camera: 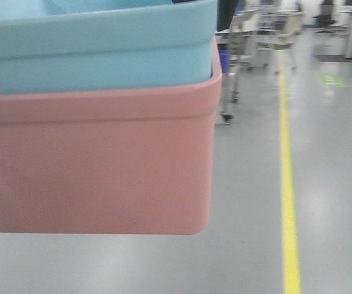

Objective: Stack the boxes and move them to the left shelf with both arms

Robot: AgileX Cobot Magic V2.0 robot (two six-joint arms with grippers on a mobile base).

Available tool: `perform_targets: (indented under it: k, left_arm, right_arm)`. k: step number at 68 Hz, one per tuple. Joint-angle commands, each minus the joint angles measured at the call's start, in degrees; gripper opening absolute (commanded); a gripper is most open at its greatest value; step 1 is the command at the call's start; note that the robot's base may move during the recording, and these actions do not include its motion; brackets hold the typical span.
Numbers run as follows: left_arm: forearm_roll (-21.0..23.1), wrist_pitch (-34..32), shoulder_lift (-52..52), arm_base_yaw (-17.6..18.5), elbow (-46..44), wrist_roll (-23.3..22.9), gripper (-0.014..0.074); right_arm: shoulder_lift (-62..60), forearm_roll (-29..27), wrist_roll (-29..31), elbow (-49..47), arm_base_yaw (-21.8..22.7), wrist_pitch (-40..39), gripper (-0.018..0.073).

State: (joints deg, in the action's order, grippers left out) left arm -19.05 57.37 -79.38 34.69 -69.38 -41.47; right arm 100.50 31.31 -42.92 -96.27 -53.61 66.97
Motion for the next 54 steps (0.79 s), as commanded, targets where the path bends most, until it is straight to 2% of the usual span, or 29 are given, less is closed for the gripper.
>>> perform_targets:
  k: [1,54]
  left_arm:
    - [5.04,-12.59,1.99,2.46,-2.86,-1.10,-0.0010]
    - [5.04,-12.55,1.99,2.46,-2.86,-1.10,-0.0010]
  right_arm:
    - [-2.22,-3.15,-1.93,-2.33,-2.05,-12.39,0.0055]
    - [-2.22,-3.15,-1.93,-2.33,-2.05,-12.39,0.0055]
